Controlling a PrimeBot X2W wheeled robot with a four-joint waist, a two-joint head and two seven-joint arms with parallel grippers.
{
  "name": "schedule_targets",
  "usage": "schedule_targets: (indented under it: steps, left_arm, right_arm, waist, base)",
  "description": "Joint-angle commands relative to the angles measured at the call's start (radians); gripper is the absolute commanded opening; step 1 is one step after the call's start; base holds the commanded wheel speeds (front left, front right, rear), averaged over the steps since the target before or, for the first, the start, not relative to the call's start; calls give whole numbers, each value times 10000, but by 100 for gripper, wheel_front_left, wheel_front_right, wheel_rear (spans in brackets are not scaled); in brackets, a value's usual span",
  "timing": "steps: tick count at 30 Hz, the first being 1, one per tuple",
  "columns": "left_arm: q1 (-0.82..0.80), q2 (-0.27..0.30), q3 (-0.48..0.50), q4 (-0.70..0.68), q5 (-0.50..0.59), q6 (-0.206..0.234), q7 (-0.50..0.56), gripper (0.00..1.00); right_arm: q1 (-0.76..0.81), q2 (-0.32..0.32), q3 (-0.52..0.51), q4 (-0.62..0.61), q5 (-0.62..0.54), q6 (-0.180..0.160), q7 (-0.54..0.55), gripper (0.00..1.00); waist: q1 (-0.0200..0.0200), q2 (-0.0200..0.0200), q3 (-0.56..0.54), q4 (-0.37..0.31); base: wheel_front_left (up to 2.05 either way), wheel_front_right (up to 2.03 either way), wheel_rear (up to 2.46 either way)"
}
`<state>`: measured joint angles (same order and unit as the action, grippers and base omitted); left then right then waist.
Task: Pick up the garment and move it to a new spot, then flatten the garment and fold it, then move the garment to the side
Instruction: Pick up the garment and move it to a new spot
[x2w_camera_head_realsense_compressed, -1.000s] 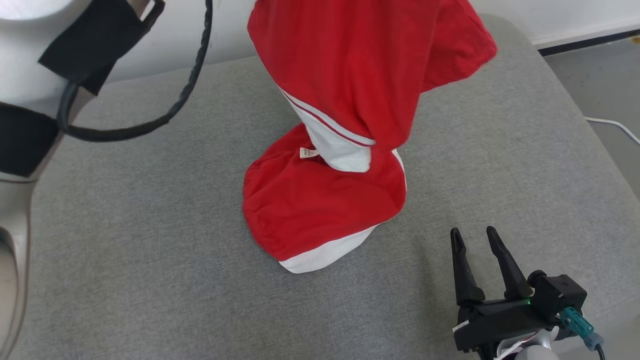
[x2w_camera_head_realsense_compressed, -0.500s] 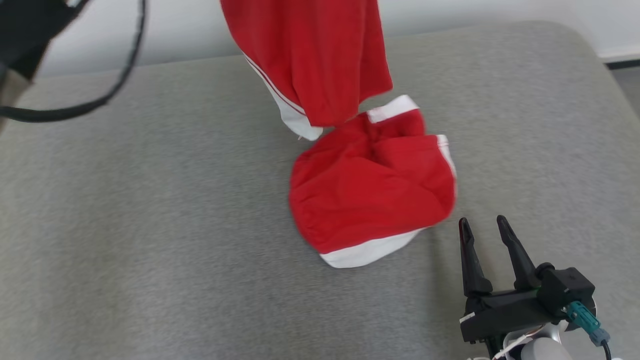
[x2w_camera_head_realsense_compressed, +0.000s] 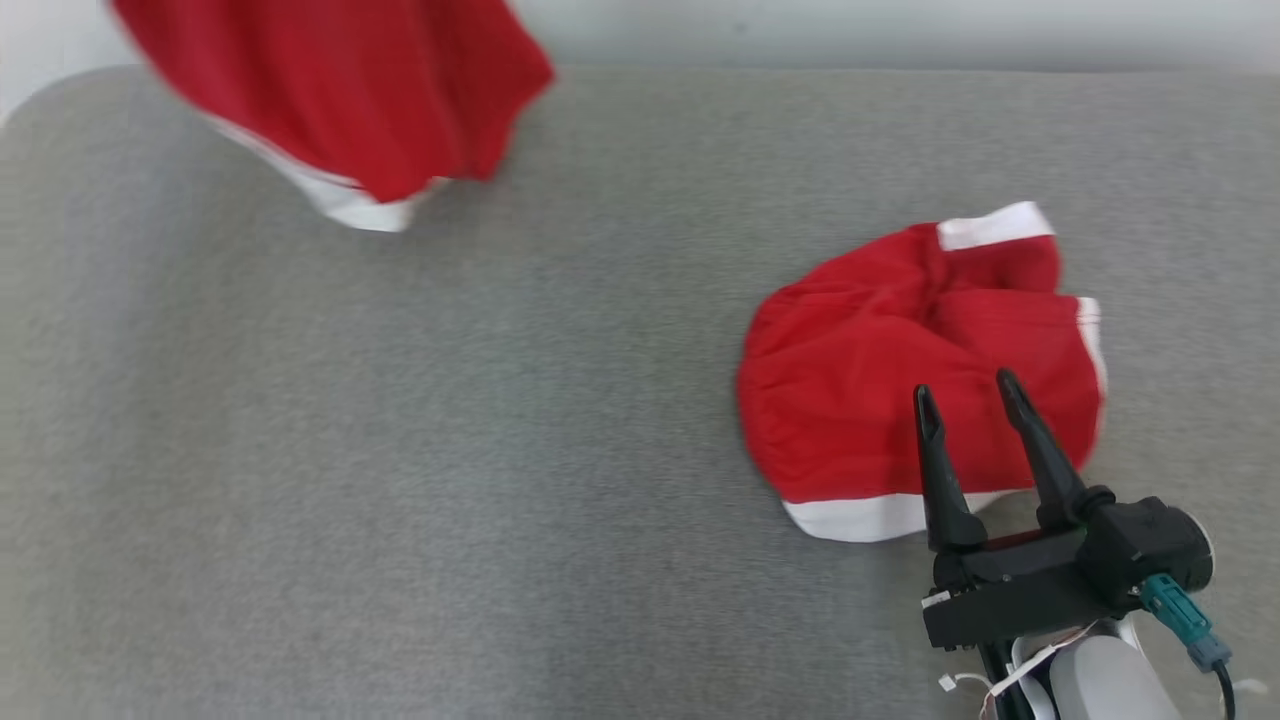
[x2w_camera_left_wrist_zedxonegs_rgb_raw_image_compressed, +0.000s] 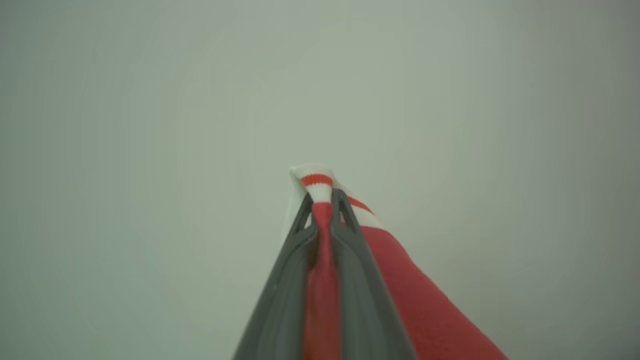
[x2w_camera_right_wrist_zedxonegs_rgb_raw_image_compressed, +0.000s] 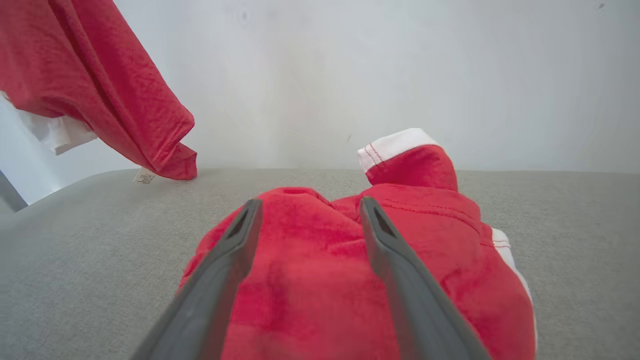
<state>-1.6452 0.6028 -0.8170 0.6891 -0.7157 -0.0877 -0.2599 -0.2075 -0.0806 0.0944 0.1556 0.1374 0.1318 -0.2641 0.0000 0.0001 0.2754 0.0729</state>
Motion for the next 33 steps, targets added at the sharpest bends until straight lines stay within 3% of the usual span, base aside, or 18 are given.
schedule_targets:
  steps: [1, 10, 16, 24, 33]
  left_arm:
    - [243, 94, 102, -78, -28, 50, -72, 0]
    - [2095, 1875, 1737, -1159, 30, 734, -57, 0]
    - [3371, 2378, 2504, -1433, 150, 933, -58, 0]
    - [5871, 1738, 3399, -1089, -53, 1208, -59, 0]
    - [7744, 212, 4552, 355, 159, 755, -59, 0]
  right_arm:
    - [-41, -75, 17, -51, -51, -22, -4, 100]
    - [-21, -469, 203, -981, -347, -22, 128, 100]
    - [236, -657, 153, -1724, -464, -22, 508, 100]
    - [378, -812, 142, -2661, -602, -22, 977, 100]
    - [309, -1063, 37, -3330, -618, -22, 1422, 100]
  waist:
    - [0, -1, 345, 528]
    - [0, -1, 752, 775]
    - [0, -1, 968, 721]
    - [0, -1, 1271, 444]
    - [0, -1, 1649, 157]
  base:
    - [0, 0, 0]
    - [0, 0, 0]
    - [0, 0, 0]
    - [0, 0, 0]
    - [0, 0, 0]
